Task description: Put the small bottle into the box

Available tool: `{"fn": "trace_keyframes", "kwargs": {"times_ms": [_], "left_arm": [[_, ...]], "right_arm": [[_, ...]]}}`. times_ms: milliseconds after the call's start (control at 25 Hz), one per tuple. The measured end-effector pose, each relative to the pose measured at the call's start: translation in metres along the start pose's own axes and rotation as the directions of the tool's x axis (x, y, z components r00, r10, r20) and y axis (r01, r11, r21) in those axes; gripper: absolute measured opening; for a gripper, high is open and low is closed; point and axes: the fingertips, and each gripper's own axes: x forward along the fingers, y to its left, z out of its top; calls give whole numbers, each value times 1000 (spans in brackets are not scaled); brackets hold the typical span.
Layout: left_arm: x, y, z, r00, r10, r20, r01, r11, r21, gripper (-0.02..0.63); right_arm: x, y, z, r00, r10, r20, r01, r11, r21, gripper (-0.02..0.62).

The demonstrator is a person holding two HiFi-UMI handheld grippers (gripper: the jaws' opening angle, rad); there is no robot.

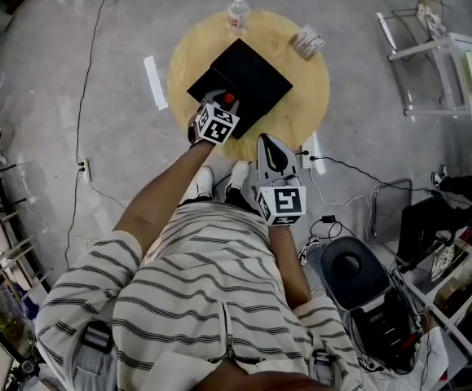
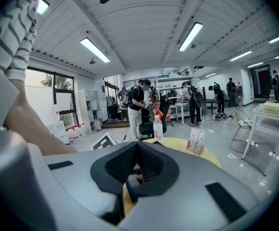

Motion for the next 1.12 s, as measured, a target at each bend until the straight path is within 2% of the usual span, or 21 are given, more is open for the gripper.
{"fn": "trace_keyframes", "kwargs": {"times_ms": [360,560,840,1120], "left_arm": [[0,1,-1,1000,-6,-1,6,1000,-25,153],[3,0,2,1000,4,-5,-4,1000,-12,153],[-11,3,0,1000,12,22,-12,1000,-15,153],[-25,0,15,998,28,64,-26,999,-37,153]], "right_arm": [[1,0,6,1000,9,11,-10,1000,15,9],[4,-2,5,1000,19,2,-19,999,27,9],[0,15,0,1000,27,1,-27,999,28,9],[-2,15,6,1000,25,6,-25,1000,16,9]]}}
